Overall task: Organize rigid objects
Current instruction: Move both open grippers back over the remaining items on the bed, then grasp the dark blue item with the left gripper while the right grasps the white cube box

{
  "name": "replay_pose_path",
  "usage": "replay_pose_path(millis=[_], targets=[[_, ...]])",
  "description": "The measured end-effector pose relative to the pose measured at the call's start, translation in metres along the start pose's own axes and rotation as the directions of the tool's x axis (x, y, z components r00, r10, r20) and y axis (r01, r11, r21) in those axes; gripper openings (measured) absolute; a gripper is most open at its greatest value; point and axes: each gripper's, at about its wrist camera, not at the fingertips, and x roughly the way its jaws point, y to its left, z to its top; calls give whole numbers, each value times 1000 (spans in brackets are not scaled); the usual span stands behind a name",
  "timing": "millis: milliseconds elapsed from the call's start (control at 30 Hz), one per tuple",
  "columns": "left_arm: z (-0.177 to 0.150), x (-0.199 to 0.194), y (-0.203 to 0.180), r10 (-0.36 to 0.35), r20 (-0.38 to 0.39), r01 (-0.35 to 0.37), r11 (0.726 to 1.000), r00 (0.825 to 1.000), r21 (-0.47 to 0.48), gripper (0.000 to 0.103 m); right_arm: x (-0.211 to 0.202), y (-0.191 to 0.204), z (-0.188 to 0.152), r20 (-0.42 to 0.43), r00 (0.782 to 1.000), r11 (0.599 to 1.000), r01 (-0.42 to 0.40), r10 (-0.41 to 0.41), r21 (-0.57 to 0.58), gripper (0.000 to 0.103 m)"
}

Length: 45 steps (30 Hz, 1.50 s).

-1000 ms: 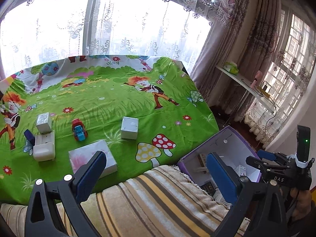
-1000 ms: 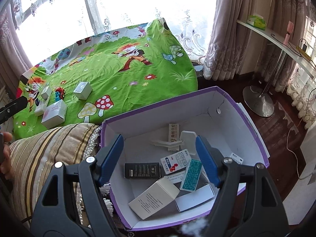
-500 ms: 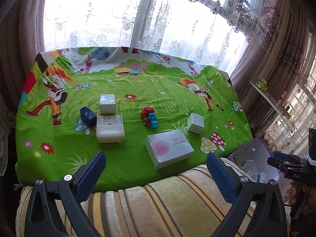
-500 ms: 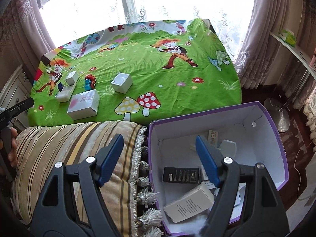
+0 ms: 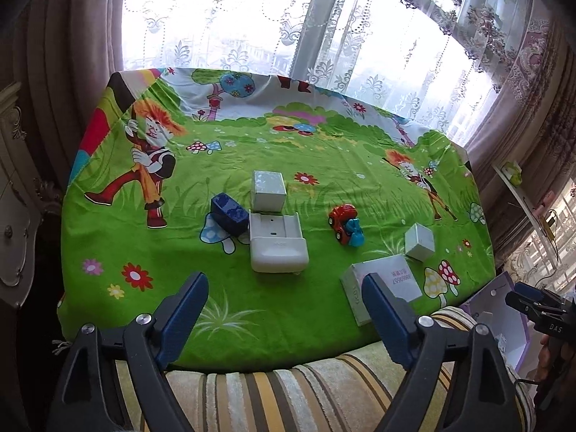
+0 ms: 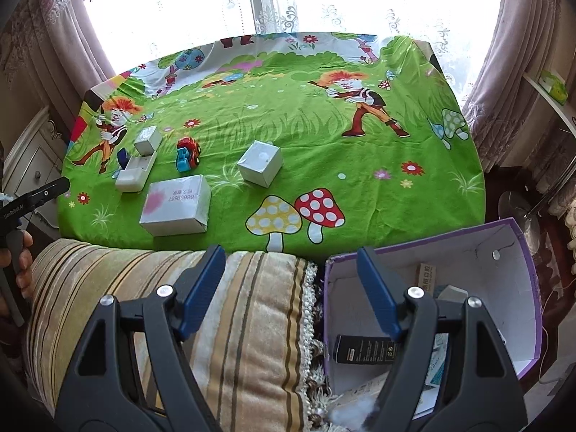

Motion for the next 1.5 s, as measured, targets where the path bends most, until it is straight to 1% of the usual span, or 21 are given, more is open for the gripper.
replay_pose_path(millis=[133,167,233,267,367,467,533,600,767,933,1033,1067,1133,1200,1300,1367,1433,1500], targets=[[16,18,14,24,-47,-28,997,999,-71,84,14,11,20,-1,1000,1000,-5,5,12,78],[20,23,18,26,-60,-32,995,998,-99,83,17,14,25,1,1000,1000,-5,5,15,78],[28,35,27,24,-85,-38,986,996,-163,78,25,18,35,2,1000,1000,-8,8,21,78],[32,41,31,21,-97,-40,980,995,-196,77,29,20,40,-2,1000,1000,-9,9,25,78],[41,59,43,22,-129,-59,957,991,-285,75,45,24,53,-19,1000,999,-5,6,41,78],[48,77,56,15,-155,-73,923,988,-379,74,62,31,63,-37,999,999,-2,4,49,78],[52,87,64,20,-165,-90,900,986,-426,69,74,33,68,-54,999,998,-1,4,65,78],[56,96,69,26,-174,-104,882,984,-460,67,83,33,72,-56,998,996,0,5,89,78],[60,118,77,22,-188,-116,854,982,-507,67,109,30,83,-73,997,989,30,-20,146,78],[60,132,79,29,-201,-130,853,979,-505,67,132,33,85,-98,995,988,37,-23,149,78],[60,140,78,40,-209,-140,863,977,-486,66,143,35,86,-108,993,990,52,-38,134,78],[60,143,78,41,-213,-141,866,976,-479,65,147,34,86,-113,993,989,55,-39,135,78],[58,147,78,46,-221,-146,874,974,-463,53,152,32,87,-116,992,988,65,-49,137,78],[58,149,78,52,-223,-148,885,973,-440,47,155,32,88,-121,991,988,75,-59,133,78],[58,148,75,47,-207,-131,901,977,-413,37,160,34,87,-129,990,990,79,-63,120,78],[57,146,72,60,-196,-134,911,979,-389,36,163,34,86,-138,988,990,85,-69,115,78],[55,143,71,67,-184,-133,918,981,-373,33,165,33,84,-148,986,990,91,-74,110,72],[53,139,70,77,-168,-135,920,983,-368,31,168,31,83,-158,985,990,89,-71,113,58]])
